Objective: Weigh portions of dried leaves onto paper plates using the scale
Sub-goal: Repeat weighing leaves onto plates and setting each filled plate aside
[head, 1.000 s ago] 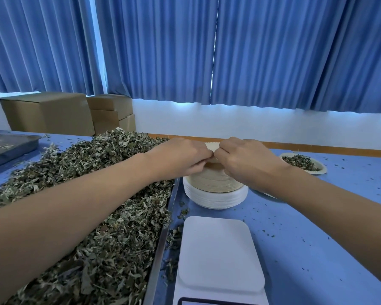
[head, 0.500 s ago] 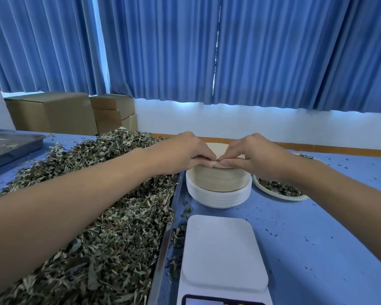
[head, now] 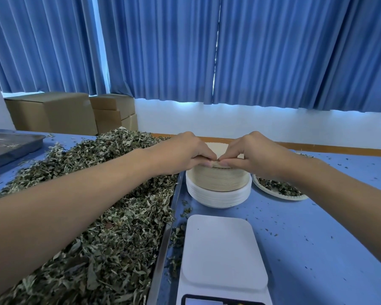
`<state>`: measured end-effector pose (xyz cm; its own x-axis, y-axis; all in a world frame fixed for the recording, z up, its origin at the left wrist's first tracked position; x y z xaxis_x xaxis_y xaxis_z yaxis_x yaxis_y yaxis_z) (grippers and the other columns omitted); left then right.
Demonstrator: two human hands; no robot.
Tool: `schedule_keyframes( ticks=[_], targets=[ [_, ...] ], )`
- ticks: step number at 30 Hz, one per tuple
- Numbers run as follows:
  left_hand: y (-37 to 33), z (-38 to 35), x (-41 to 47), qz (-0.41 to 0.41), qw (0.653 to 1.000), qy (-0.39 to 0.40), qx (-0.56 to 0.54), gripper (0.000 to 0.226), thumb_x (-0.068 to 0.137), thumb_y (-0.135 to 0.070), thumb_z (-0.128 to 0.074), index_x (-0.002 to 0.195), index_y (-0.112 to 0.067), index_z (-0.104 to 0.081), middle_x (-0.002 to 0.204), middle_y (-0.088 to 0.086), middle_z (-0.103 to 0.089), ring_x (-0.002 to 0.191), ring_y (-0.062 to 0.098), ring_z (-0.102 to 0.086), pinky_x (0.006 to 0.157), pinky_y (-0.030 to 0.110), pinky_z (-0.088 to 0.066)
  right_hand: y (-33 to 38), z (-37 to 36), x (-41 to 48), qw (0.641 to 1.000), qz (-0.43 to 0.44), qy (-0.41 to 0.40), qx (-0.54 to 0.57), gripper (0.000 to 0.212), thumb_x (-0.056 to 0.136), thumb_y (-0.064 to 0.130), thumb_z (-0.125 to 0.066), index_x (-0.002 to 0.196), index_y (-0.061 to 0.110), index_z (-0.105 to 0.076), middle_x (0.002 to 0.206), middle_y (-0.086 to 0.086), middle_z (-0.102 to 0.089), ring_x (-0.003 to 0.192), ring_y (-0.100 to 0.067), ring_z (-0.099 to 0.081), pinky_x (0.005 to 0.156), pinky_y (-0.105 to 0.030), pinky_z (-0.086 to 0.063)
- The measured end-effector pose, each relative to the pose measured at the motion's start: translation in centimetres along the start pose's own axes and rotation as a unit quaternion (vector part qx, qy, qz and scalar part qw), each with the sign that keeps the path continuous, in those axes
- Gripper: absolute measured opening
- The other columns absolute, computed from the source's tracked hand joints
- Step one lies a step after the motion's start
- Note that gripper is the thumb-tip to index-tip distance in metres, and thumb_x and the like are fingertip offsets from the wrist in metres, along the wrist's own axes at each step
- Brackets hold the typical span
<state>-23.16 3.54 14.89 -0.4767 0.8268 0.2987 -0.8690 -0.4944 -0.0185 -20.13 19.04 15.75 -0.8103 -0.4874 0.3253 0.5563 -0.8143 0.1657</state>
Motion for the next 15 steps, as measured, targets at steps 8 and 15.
schedule_keyframes(
  ticks=[8,15],
  targets=[
    [0.0,-0.1,0.1,0.029,0.999,-0.018,-0.026,0.014,0.097,-0.029,-0.064,0.102,-0.024,-0.076,0.087,-0.007,-0.074,0.079,0.014,-0.061,0.077,0.035,-0.05,2.3,-1.0,0.1,0.935,0.069,0.051,-0.345,0.036,0.107,0.035,-0.031,0.104,0.018,-0.062,0.095,0.0,-0.062,0.088,-0.027,-0.061,0.074,-0.039,-0.051],
    [0.5,0.9,0.5,0.073,0.994,-0.067,0.05,0.016,0.1,-0.024,-0.057,0.111,-0.024,-0.069,0.099,-0.006,-0.071,0.094,0.02,-0.064,0.079,0.037,-0.051,1.3,0.0,0.5,0.953,-0.006,-0.055,-0.297,0.019,0.101,0.016,-0.046,0.118,0.016,-0.054,0.109,-0.002,-0.052,0.104,-0.025,-0.052,0.066,-0.037,-0.043]
  ],
)
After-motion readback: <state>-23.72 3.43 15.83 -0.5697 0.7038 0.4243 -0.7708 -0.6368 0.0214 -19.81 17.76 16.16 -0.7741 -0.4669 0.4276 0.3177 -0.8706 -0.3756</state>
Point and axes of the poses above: each hand's wrist, its own x-axis towards the middle knuckle, its own z-axis out of the back of the hand, y = z × x, the point moved 5 cm from there along x, towards the middle knuckle
